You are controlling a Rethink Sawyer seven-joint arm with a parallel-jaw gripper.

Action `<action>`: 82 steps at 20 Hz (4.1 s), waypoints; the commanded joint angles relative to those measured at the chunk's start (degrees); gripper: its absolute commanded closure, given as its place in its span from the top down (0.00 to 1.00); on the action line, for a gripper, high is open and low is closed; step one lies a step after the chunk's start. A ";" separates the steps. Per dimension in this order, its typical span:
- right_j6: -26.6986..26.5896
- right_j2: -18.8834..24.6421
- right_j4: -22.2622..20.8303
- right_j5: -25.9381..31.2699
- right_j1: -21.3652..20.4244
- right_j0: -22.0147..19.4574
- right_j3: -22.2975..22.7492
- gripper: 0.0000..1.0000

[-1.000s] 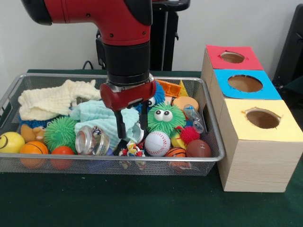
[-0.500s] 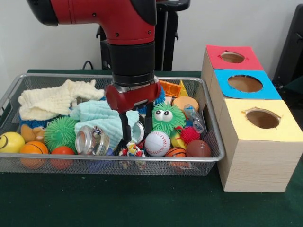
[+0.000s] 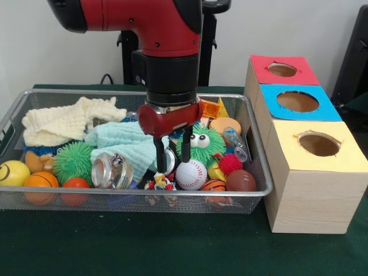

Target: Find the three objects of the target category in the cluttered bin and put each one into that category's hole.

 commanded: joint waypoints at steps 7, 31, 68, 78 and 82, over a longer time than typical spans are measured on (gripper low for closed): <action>-1.39 -4.44 -5.98 2.31 1.81 1.00 -3.11 1.00; 2.21 -6.14 -5.66 1.59 8.97 3.07 -5.71 1.00; -4.52 -2.98 -5.45 -1.59 15.86 -1.18 -5.83 0.00; -4.08 -2.75 -6.03 -2.38 15.37 -1.19 -5.92 0.00; -3.23 -2.70 -5.28 -1.46 13.69 -0.13 -6.35 0.00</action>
